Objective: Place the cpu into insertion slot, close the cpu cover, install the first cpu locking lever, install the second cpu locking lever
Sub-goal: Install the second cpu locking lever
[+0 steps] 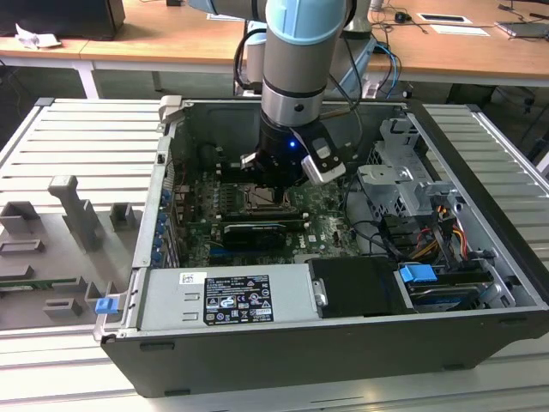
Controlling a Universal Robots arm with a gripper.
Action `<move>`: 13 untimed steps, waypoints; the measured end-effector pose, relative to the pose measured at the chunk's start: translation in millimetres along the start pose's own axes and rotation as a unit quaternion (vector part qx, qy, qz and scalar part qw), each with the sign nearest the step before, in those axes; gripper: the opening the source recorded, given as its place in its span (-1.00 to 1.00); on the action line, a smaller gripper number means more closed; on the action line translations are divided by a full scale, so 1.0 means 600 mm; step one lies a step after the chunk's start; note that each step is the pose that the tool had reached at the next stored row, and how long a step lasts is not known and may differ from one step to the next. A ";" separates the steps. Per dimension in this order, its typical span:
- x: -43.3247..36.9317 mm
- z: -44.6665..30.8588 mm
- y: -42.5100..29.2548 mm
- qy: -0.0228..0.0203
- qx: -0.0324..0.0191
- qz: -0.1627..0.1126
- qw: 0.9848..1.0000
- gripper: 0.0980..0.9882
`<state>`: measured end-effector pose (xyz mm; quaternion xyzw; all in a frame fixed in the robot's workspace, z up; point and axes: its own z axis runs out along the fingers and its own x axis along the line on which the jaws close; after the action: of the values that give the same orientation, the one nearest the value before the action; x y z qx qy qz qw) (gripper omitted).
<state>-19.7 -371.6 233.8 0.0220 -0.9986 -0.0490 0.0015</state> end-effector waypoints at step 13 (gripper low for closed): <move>0.042 0.012 -0.010 0.000 -0.013 -0.001 1.000 -0.98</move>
<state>-45.0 -378.3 226.3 0.0226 -0.9978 -0.0620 0.0013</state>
